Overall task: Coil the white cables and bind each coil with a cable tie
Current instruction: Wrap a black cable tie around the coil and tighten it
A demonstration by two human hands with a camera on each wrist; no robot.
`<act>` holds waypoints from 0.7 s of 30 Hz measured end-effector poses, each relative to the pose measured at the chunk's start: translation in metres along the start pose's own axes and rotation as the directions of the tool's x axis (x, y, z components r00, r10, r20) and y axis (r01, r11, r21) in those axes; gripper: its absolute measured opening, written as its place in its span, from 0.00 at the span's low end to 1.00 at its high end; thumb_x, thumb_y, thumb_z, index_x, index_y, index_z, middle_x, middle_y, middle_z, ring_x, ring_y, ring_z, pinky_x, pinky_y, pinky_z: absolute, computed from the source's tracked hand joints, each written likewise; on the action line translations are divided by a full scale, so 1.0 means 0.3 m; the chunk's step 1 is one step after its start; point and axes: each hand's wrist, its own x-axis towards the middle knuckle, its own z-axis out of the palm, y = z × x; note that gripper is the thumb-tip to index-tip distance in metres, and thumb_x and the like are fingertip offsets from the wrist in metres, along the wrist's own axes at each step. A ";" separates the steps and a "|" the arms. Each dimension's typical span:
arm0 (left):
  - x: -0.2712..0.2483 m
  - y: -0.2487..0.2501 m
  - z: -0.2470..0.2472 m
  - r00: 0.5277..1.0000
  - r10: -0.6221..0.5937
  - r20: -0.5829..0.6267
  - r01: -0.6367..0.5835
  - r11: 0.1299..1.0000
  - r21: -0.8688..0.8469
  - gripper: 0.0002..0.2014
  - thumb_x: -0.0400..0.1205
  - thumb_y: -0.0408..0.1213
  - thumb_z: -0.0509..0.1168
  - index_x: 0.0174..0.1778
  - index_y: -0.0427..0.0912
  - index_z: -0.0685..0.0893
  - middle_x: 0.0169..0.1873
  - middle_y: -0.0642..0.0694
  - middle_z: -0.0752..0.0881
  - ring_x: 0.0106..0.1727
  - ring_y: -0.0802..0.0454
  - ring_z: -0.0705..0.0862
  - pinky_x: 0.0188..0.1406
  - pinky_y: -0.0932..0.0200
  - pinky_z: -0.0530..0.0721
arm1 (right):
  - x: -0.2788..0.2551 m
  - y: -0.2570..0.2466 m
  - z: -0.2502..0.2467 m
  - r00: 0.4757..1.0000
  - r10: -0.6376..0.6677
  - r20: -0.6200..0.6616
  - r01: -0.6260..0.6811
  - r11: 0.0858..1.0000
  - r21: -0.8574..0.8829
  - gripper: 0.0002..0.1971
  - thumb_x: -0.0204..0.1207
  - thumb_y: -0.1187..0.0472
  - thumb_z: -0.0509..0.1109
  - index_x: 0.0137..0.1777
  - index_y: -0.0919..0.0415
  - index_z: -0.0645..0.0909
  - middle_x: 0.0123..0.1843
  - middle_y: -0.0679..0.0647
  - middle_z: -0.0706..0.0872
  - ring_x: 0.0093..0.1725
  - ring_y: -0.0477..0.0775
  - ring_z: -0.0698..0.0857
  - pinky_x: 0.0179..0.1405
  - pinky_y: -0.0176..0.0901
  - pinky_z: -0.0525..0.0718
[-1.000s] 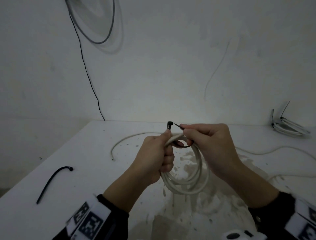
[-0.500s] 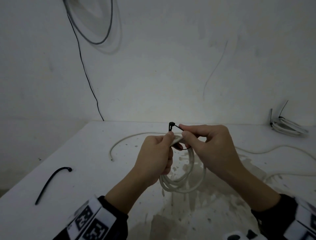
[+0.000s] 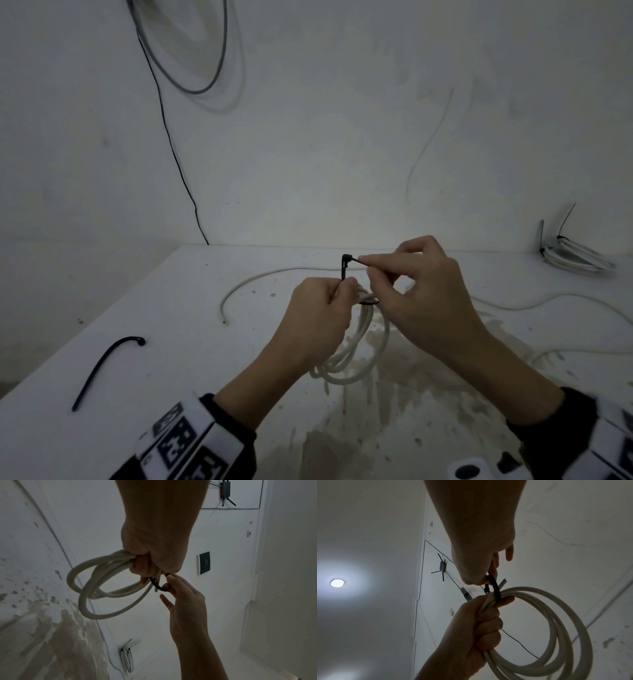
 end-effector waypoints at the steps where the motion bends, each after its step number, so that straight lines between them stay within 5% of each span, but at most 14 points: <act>1: 0.002 -0.001 0.000 1.000 0.002 0.003 -0.002 1.000 0.003 0.21 0.86 0.41 0.54 0.30 0.33 0.78 0.15 0.50 0.70 0.12 0.60 0.65 0.16 0.68 0.67 | 0.002 0.000 0.000 1.000 -0.013 0.004 0.013 1.000 -0.006 0.12 0.70 0.69 0.74 0.50 0.56 0.90 0.31 0.31 0.74 0.47 0.54 0.80 0.34 0.31 0.72; 9: -0.006 0.012 -0.011 0.996 0.084 -0.020 -0.083 0.994 0.068 0.22 0.86 0.39 0.54 0.23 0.45 0.72 0.14 0.52 0.71 0.13 0.60 0.66 0.18 0.66 0.69 | 0.008 0.012 0.005 0.992 -0.118 -0.044 0.116 0.993 -0.033 0.10 0.72 0.59 0.67 0.46 0.56 0.90 0.28 0.42 0.83 0.45 0.53 0.78 0.38 0.29 0.73; 21: -0.008 0.005 -0.029 0.991 0.115 -0.063 -0.116 0.993 -0.015 0.23 0.86 0.39 0.54 0.31 0.24 0.75 0.16 0.43 0.71 0.16 0.53 0.66 0.18 0.61 0.68 | 0.015 -0.009 0.004 0.972 -0.233 -0.040 0.228 0.967 -0.114 0.08 0.70 0.66 0.67 0.38 0.60 0.89 0.23 0.49 0.83 0.44 0.55 0.77 0.39 0.34 0.73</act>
